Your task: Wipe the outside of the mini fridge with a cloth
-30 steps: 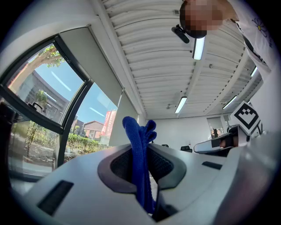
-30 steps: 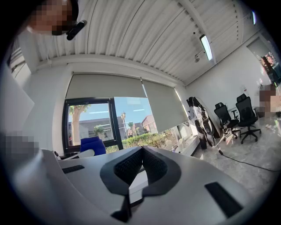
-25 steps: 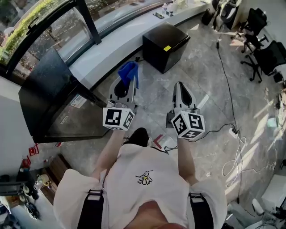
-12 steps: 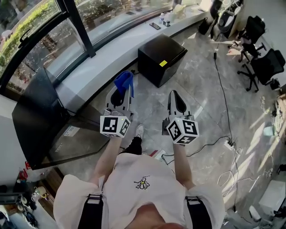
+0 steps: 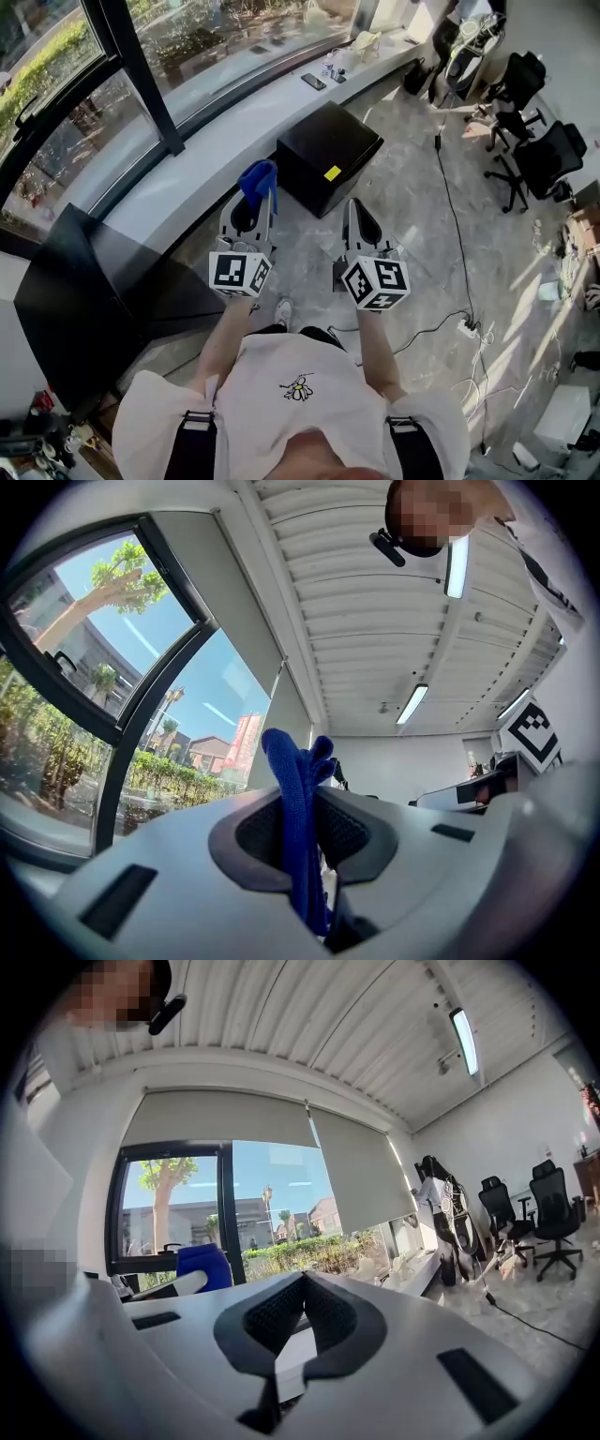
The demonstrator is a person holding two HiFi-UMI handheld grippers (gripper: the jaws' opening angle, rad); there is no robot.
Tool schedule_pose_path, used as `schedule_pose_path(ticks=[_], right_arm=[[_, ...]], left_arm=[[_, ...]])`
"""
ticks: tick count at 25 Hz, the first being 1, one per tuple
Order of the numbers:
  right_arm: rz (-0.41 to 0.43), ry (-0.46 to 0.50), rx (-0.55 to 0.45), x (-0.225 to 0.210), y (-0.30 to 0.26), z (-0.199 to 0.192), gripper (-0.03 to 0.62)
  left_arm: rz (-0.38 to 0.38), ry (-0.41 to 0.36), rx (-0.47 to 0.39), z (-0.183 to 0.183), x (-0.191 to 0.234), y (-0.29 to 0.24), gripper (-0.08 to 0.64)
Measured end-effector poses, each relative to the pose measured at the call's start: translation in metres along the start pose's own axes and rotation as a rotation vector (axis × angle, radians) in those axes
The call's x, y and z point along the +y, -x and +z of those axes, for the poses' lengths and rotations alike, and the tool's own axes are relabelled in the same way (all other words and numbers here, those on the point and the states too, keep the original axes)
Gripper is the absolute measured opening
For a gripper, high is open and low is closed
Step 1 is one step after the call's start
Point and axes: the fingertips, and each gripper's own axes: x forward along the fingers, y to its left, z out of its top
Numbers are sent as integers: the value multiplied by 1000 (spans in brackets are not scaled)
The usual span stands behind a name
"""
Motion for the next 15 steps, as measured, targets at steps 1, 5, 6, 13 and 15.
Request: schedule_pose_path(ticks=[1,5,6,13,15], right_arm=[[2,-2,4,-1,-7,-1,12],[-7,-26,27,-9,-30,-9,14],[-9,-31,32,-12,-36,-11,12],[7,-31,29,-36,-78,-4,12],[21,-28,17,-43,-94,2,12]], left_arm=[[-2,0,6,-2,3,-6,60],[-6,-3,36,-15,15,-24,60],[-1,1,45,-20,19,-28,60],[16,-10,67,-36,28,-61,61],[30,-11,58,-38,32,-76,61]])
